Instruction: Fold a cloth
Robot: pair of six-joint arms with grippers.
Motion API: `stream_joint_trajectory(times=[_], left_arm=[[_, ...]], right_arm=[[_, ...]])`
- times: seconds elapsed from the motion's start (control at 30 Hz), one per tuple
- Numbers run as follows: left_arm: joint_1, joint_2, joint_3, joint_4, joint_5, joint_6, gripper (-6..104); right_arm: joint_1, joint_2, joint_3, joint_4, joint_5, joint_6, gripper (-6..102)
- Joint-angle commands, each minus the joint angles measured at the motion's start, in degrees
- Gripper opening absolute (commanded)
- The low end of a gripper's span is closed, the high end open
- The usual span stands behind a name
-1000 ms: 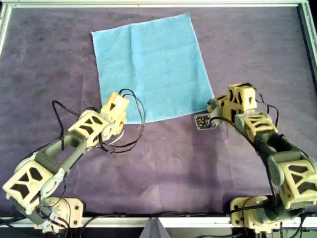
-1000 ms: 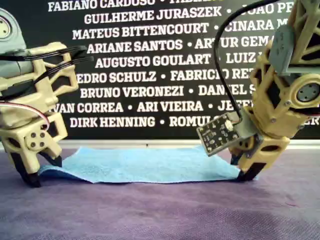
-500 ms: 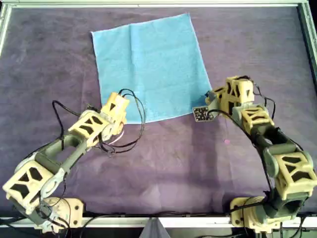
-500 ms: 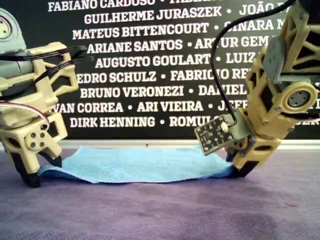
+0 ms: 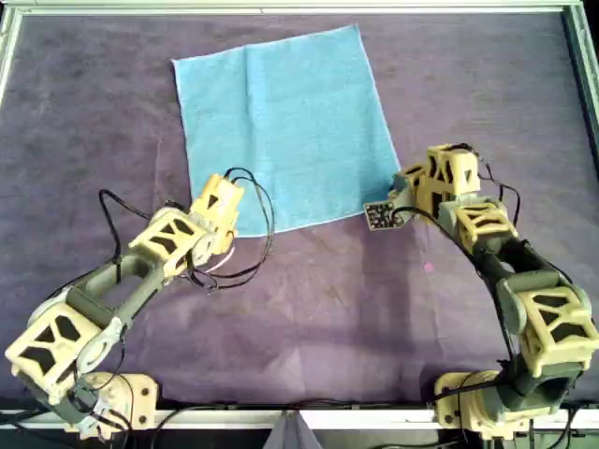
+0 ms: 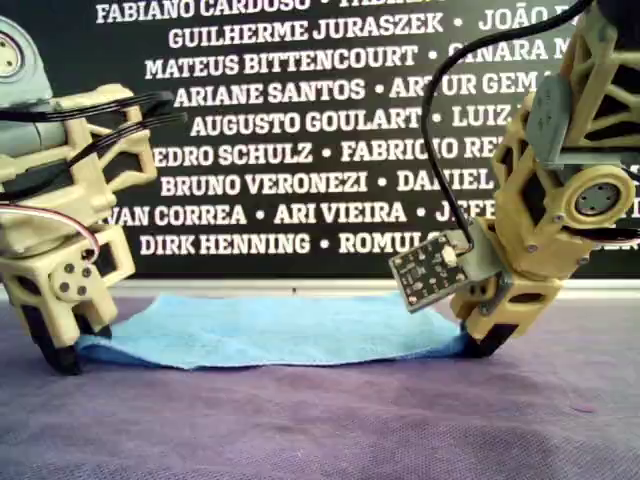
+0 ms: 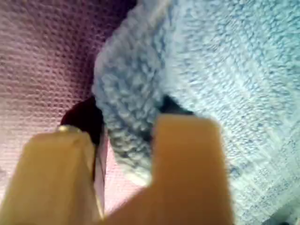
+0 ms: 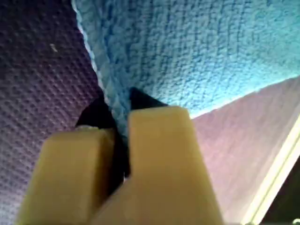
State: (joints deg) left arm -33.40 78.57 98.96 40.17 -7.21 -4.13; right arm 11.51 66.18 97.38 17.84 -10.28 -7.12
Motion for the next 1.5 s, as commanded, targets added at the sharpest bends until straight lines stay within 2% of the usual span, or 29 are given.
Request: stream_joint_trajectory(times=[0.0,0.13,0.47,0.57,1.07,1.3,1.47], left_arm=[[0.00,2.11,-4.22,-0.88,-0.44,0.18,12],[0.00,2.20,-4.39,-0.88,-0.44,0.44,3],[-0.09,12.66,-1.58,0.09,-0.44,0.44,1],[-0.09,15.38,0.70,0.18,-0.44,-0.35,1],[-0.35,14.85,12.74,0.18,-0.44,0.26,1],[-0.79,15.64,15.29,0.18,-0.44,0.44,1],[-0.09,15.82,14.94,0.09,-0.44,0.44,1]], right_arm=[[0.09,2.55,-3.60,-2.29,-0.26,0.35,-1],[-0.26,2.72,-3.43,-1.76,-0.26,0.26,0],[-0.88,11.43,2.37,0.00,-0.26,0.26,0],[-0.70,16.35,6.33,0.09,-0.26,0.26,0],[-0.88,24.87,22.94,0.09,0.53,0.26,0],[-0.70,34.80,32.08,0.09,0.62,0.18,0],[-0.26,42.19,40.25,0.09,0.09,0.26,0]])
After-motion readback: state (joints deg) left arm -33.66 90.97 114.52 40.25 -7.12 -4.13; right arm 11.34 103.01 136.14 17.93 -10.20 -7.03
